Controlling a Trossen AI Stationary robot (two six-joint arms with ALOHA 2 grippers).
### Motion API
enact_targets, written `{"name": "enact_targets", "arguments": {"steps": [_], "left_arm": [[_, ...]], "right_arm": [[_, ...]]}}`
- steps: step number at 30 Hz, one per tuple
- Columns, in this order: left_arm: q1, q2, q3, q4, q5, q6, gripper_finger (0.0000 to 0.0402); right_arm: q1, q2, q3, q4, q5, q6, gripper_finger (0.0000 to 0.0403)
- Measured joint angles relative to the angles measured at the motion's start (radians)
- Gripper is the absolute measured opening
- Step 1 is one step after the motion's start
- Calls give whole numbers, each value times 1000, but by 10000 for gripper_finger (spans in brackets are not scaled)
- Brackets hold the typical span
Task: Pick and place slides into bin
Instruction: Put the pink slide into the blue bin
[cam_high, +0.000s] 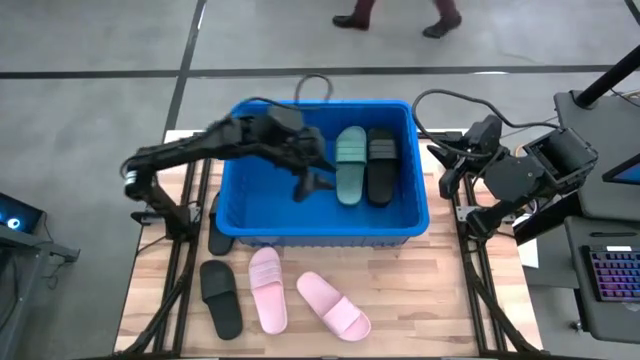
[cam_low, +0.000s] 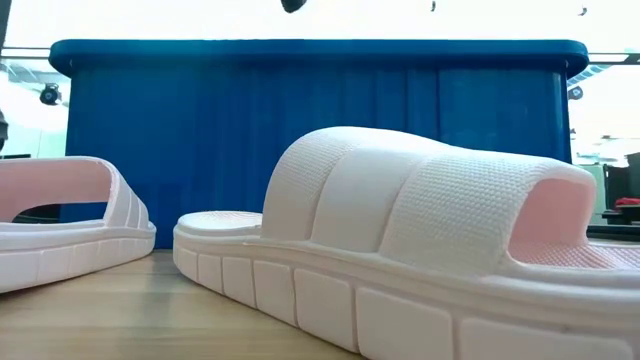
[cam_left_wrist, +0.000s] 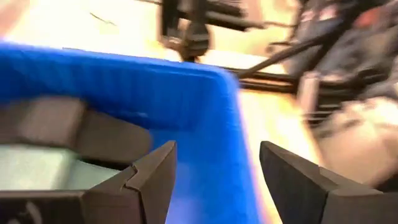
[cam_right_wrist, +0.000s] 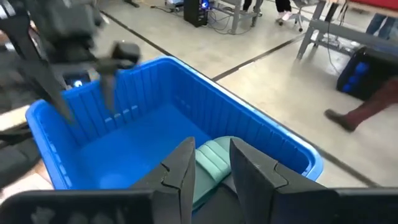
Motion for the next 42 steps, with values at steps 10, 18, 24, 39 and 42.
{"name": "enact_targets", "arguments": {"steps": [10,18,24,39,42], "left_arm": [[-36,-197,-1,-391,-215,-112,215],[-72,-276,-2,-642,-241,-237,215],[-83,-293,-3,-735,-243,-194,215],[-163,-610,-260,-811,-601,-165,215],[-163,-695,-380,-777,-635,-198,215]], "right_arm": [[0,2,0,15,0,-87,84],[0,2,0,11,0,-87,77],[0,9,0,12,0,-28,82],[0,64,-9,15,-8,203,79],[0,91,-11,15,-6,203,82]]}}
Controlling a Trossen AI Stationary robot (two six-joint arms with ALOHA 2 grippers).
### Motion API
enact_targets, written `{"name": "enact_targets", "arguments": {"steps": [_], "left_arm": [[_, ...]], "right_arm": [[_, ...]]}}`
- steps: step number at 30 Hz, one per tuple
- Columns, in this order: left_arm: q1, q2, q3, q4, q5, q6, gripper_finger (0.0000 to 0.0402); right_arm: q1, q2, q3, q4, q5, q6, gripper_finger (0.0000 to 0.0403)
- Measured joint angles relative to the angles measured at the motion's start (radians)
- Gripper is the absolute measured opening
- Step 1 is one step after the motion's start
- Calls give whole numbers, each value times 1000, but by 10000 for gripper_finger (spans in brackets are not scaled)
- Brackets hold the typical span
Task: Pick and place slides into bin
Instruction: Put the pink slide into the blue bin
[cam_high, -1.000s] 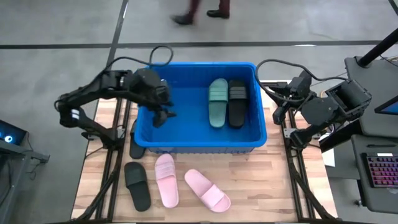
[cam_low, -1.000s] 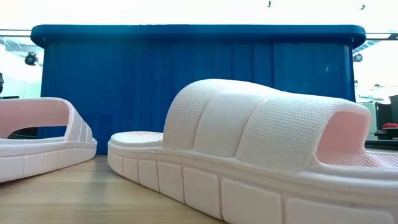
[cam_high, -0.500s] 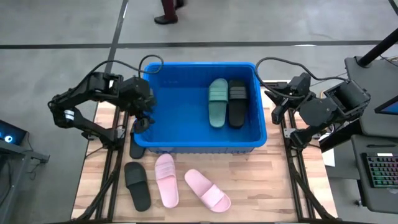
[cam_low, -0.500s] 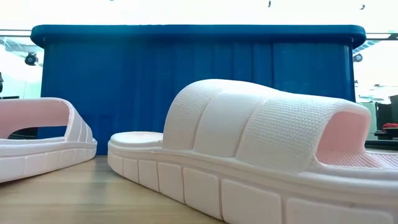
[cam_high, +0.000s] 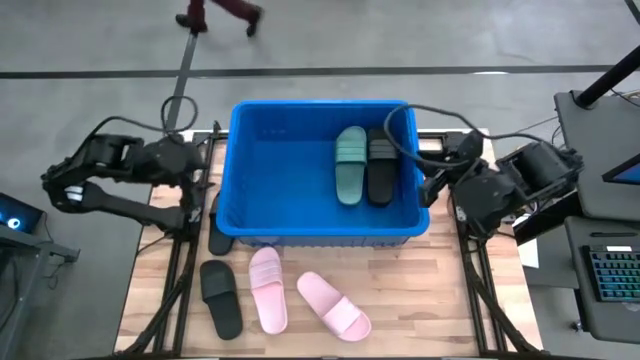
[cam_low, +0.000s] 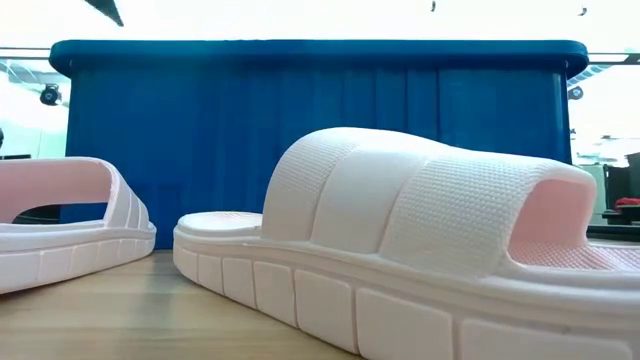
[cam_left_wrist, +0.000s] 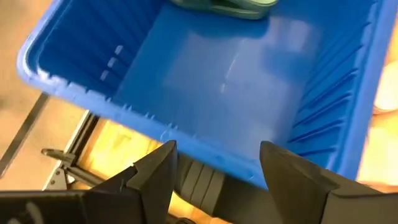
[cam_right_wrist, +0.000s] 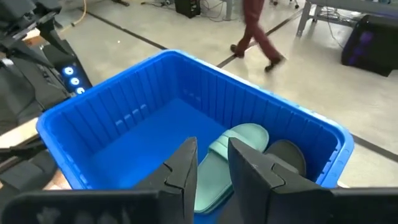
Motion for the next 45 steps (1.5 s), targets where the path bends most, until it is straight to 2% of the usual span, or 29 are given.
{"name": "enact_targets", "arguments": {"steps": [10,13,17,21,24,26,31,34,37,41,45], "left_arm": [[0,-207,-407,52,11,-184,215],[0,-260,-487,104,78,-180,215],[0,-315,-560,93,163,-99,215],[0,-354,-608,86,227,-89,215],[0,-377,-647,86,338,-86,215],[0,-385,-678,91,369,-89,215],[2,-371,-677,78,351,-93,215],[1,-346,-673,80,363,-162,215],[1,-321,-661,97,422,-208,215],[1,-299,-638,165,575,-212,215],[1,-296,-569,283,570,-190,215]], "right_arm": [[0,61,-1,-3,2,0,69],[0,63,-1,-3,2,0,69],[0,60,-1,-3,2,8,73],[0,56,0,-3,3,8,74],[0,55,0,-3,6,8,70],[0,55,0,-3,6,8,67],[0,55,-2,-4,6,7,67],[0,55,-2,-4,6,8,70],[0,55,-2,-4,6,8,70],[0,55,-3,-4,6,8,64],[0,55,-3,-3,6,8,64]]}}
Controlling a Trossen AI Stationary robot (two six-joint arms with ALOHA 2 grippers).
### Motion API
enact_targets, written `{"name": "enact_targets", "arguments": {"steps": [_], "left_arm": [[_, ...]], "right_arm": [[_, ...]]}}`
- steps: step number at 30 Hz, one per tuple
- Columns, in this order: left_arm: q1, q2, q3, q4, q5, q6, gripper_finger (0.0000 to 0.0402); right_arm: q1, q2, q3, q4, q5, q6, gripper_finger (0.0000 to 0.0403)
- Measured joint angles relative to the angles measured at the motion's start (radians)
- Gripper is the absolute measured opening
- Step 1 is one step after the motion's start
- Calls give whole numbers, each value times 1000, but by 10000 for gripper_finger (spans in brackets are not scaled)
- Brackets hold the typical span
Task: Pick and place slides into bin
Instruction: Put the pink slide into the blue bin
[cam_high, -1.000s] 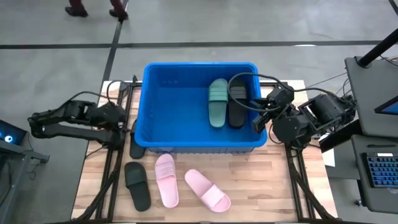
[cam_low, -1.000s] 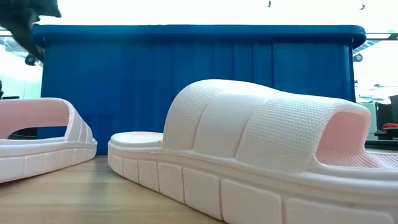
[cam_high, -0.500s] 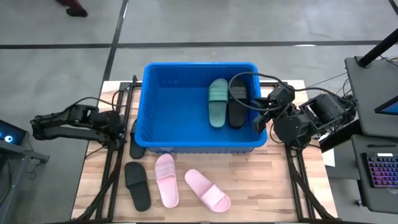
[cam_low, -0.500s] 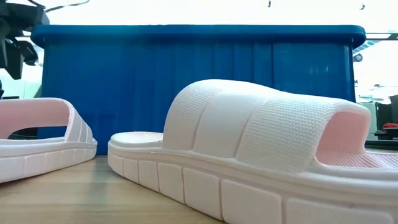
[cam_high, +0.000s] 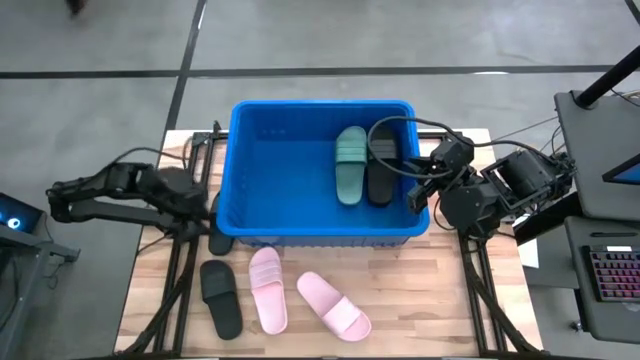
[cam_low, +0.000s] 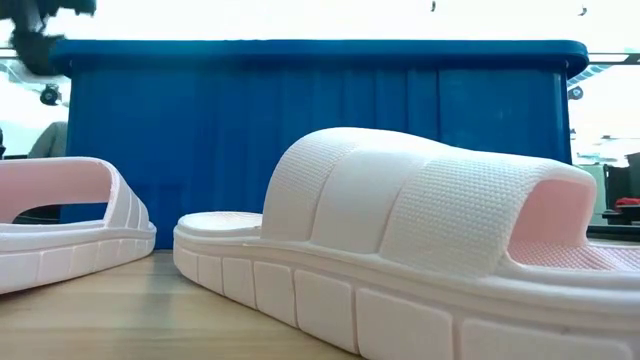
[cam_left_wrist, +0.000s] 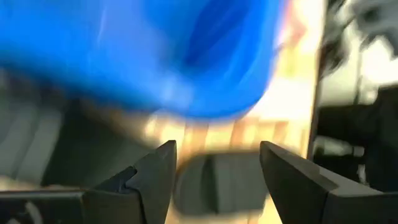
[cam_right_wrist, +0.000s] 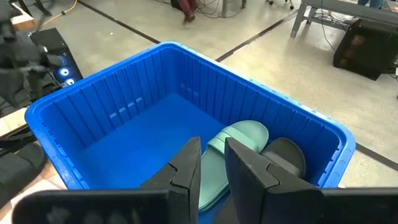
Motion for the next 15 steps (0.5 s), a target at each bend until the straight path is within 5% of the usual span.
{"name": "enact_targets", "arguments": {"steps": [4,15], "left_arm": [[0,17,107,144,-61,46,215],[-40,215,378,163,-86,108,215]], "right_arm": [[0,0,0,1,0,0,65],[0,0,0,0,0,5,66]]}}
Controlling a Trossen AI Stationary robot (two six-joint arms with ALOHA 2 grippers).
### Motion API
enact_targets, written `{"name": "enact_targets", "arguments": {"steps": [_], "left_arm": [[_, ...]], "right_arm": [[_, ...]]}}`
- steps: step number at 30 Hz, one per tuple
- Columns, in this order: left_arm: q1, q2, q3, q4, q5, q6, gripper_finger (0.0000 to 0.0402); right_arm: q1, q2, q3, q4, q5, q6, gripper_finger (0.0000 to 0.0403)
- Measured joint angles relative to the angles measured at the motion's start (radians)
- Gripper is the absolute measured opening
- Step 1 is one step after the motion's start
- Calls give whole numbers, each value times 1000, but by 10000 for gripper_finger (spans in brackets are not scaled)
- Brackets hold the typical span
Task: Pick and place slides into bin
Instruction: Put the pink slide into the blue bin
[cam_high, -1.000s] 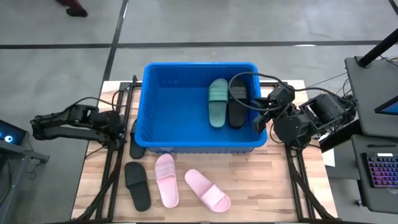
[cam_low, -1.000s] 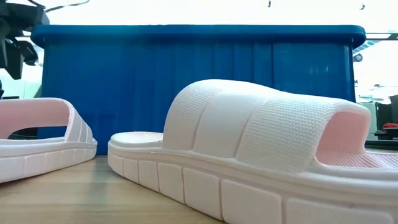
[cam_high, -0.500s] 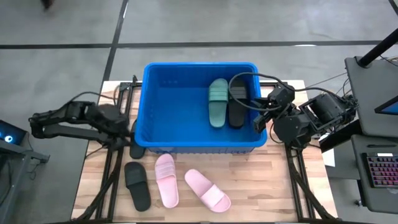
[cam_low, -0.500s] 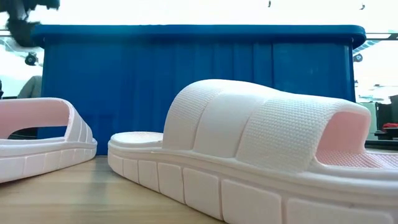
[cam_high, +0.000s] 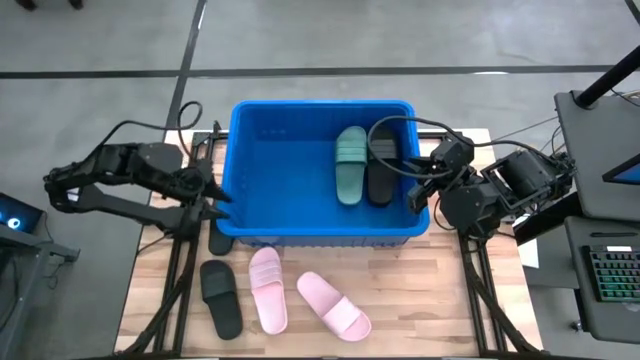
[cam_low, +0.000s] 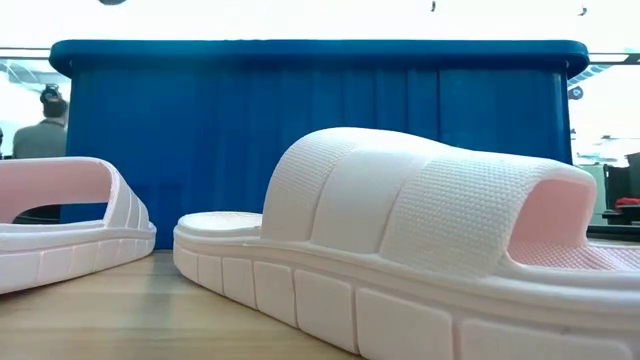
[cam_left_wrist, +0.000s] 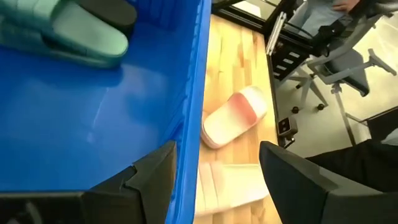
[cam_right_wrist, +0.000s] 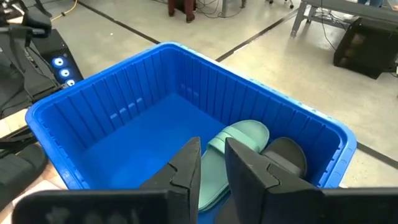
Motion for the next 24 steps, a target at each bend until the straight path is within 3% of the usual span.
{"name": "enact_targets", "arguments": {"steps": [6,18,24], "left_arm": [[-98,119,106,7,-71,-3,215],[-340,509,372,-10,-319,-11,215],[-440,670,452,-97,-421,-121,215]], "right_arm": [[0,-1,0,0,0,-58,71],[0,-2,3,-1,-76,-132,62],[0,-2,3,-2,-105,-175,65]]}}
